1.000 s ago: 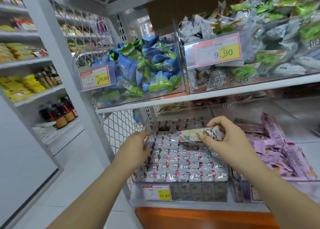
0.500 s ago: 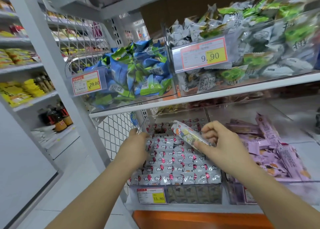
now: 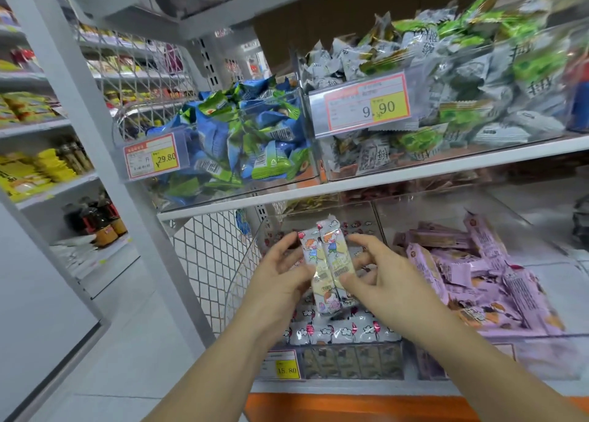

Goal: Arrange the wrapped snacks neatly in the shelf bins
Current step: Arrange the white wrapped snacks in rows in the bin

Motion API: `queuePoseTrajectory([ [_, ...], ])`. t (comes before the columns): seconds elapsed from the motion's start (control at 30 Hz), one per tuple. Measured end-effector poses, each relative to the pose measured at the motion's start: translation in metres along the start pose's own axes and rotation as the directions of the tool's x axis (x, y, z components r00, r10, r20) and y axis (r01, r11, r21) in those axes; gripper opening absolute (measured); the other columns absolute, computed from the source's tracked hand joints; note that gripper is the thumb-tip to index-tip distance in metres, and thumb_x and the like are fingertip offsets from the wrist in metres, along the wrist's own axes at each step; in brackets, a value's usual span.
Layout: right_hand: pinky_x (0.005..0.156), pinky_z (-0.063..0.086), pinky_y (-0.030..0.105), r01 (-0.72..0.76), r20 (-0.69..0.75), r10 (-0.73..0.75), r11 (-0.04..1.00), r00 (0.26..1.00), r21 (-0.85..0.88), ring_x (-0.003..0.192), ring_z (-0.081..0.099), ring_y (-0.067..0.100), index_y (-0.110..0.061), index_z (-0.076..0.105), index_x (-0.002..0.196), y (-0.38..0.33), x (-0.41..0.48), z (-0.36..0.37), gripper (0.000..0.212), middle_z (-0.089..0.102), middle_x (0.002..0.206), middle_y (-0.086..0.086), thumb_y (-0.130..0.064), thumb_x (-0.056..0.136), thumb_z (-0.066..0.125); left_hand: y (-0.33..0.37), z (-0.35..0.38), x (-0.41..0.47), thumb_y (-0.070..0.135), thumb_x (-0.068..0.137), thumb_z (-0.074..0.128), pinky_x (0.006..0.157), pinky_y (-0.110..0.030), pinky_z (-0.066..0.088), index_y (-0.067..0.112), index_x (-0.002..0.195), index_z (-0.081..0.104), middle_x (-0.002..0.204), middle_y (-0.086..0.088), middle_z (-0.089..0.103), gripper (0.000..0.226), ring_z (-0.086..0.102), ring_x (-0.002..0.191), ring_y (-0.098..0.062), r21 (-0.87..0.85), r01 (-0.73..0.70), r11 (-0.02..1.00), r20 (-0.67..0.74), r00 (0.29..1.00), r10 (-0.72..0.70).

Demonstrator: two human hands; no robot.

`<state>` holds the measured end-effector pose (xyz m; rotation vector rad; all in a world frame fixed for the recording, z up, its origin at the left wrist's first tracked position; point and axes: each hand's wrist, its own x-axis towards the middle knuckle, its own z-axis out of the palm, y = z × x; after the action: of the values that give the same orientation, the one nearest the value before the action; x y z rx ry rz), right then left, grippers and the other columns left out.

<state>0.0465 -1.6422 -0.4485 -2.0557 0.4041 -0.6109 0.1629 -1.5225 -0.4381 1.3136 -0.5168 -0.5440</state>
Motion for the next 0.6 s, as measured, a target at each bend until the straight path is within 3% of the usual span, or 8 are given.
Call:
queuePoseTrajectory([
  [0.1, 0.060, 0.049, 0.030, 0.022, 0.024, -0.022, 1.000, 0.999, 0.005, 0.062, 0.060, 0.011, -0.041, 0.042, 0.124, -0.001, 0.002, -0.002, 0.043, 0.057, 0.083, -0.004, -0.028, 0.088, 0.061, -0.004, -0.001, -0.002, -0.013, 0.079, 0.060, 0.069, -0.026, 0.055, 0.013, 0.130, 0.046, 0.112, -0.013, 0.066, 0.059, 0.068, 0.093, -0.019, 0.016, -0.041, 0.999, 0.045, 0.998, 0.040],
  [0.17, 0.062, 0.048, 0.023, 0.026, 0.002, -0.026, 0.999, 1.000, 0.046, 0.061, 0.056, -0.001, -0.041, 0.046, 0.115, -0.001, 0.003, -0.001, 0.030, 0.059, 0.080, -0.006, -0.033, 0.089, 0.059, -0.006, -0.006, -0.004, -0.002, 0.072, 0.070, 0.085, -0.034, 0.053, 0.014, 0.129, 0.048, 0.118, -0.011, 0.064, 0.063, 0.062, 0.108, -0.023, 0.049, -0.077, 0.996, 0.035, 0.997, 0.075],
  [0.27, 0.075, 0.052, 0.025, 0.027, -0.083, -0.016, 0.990, 0.996, 0.137, 0.070, 0.056, 0.000, -0.034, 0.056, 0.100, 0.003, 0.005, 0.003, 0.017, 0.062, 0.085, -0.010, -0.031, 0.085, 0.064, -0.010, -0.012, -0.010, 0.002, 0.075, 0.071, 0.103, -0.044, 0.042, 0.025, 0.125, 0.053, 0.124, -0.003, 0.062, 0.058, 0.056, 0.118, -0.019, 0.130, -0.137, 0.982, 0.033, 0.990, 0.134],
  [0.33, 0.072, 0.052, 0.023, 0.046, -0.088, -0.032, 0.986, 0.996, 0.160, 0.068, 0.056, -0.002, -0.039, 0.055, 0.096, 0.002, 0.004, 0.006, 0.019, 0.063, 0.085, -0.012, -0.029, 0.084, 0.066, -0.014, -0.014, -0.015, -0.001, 0.079, 0.068, 0.105, -0.043, 0.041, 0.029, 0.122, 0.054, 0.125, 0.000, 0.061, 0.054, 0.056, 0.117, -0.014, 0.171, -0.178, 0.969, 0.031, 0.984, 0.175],
  [0.47, 0.060, 0.044, 0.014, 0.088, -0.045, -0.086, 0.995, 0.995, 0.049, 0.058, 0.048, -0.001, -0.041, 0.048, 0.110, -0.004, 0.004, 0.004, 0.036, 0.058, 0.085, -0.014, -0.023, 0.085, 0.066, -0.010, -0.019, -0.018, -0.001, 0.081, 0.065, 0.100, -0.027, 0.044, 0.038, 0.114, 0.051, 0.121, 0.012, 0.060, 0.053, 0.056, 0.112, 0.000, 0.273, -0.258, 0.927, 0.077, 0.966, 0.247],
  [0.6, 0.050, 0.040, 0.009, 0.080, 0.019, -0.079, 0.994, 0.997, -0.068, 0.049, 0.045, 0.001, -0.041, 0.050, 0.109, -0.016, 0.005, 0.006, 0.036, 0.054, 0.065, -0.006, -0.025, 0.082, 0.069, -0.009, -0.021, -0.023, 0.003, 0.086, 0.061, 0.088, -0.012, 0.045, 0.045, 0.109, 0.049, 0.112, 0.027, 0.055, 0.050, 0.051, 0.107, 0.016, 0.301, -0.282, 0.911, 0.125, 0.959, 0.255],
])
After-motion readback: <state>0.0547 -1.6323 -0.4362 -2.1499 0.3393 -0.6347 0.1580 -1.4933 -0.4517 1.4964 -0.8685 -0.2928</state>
